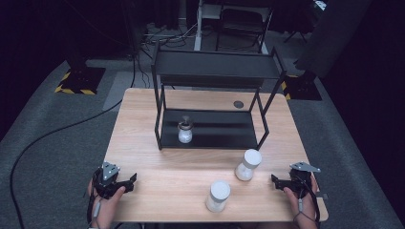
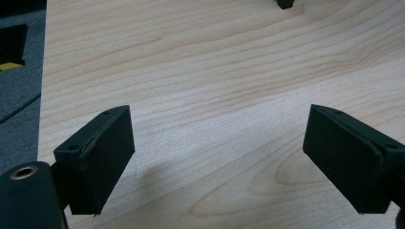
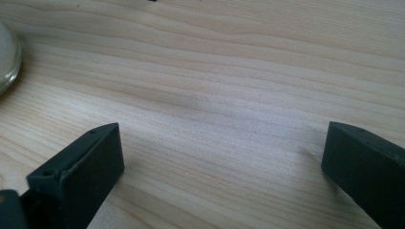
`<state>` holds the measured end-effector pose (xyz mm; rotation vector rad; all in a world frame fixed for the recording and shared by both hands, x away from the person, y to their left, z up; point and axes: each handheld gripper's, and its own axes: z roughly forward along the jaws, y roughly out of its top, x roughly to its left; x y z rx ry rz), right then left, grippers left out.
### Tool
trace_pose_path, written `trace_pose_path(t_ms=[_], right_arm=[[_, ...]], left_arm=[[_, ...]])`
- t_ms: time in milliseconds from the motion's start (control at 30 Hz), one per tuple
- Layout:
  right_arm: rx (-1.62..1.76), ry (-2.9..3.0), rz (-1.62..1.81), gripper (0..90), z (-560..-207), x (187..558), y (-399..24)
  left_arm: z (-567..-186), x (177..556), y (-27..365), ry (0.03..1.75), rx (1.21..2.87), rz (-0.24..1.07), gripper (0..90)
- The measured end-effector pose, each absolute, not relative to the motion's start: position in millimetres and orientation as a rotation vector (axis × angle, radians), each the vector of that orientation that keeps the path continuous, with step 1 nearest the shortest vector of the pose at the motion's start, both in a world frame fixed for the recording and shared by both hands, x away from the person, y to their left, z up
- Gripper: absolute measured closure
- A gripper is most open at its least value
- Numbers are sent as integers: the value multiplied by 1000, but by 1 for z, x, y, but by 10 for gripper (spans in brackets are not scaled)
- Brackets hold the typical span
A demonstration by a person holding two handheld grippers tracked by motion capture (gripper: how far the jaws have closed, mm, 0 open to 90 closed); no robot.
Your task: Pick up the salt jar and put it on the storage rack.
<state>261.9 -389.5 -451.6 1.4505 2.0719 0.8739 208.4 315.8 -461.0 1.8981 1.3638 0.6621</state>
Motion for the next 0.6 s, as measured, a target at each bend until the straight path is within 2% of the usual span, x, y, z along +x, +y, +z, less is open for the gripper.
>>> trace_pose_path(t_ms=[133, 200, 600], right_arm=[[1450, 2072, 874, 3, -452, 262, -390], [1450, 2071, 873, 3, -452, 262, -389], [1451, 2072, 873, 3, -452, 262, -389]], left_arm=[[-454, 218, 311, 1407, 1978, 615, 99], [-454, 220, 314, 1433, 1961, 578, 93], [-454, 221, 314, 1432, 1963, 575, 78]])
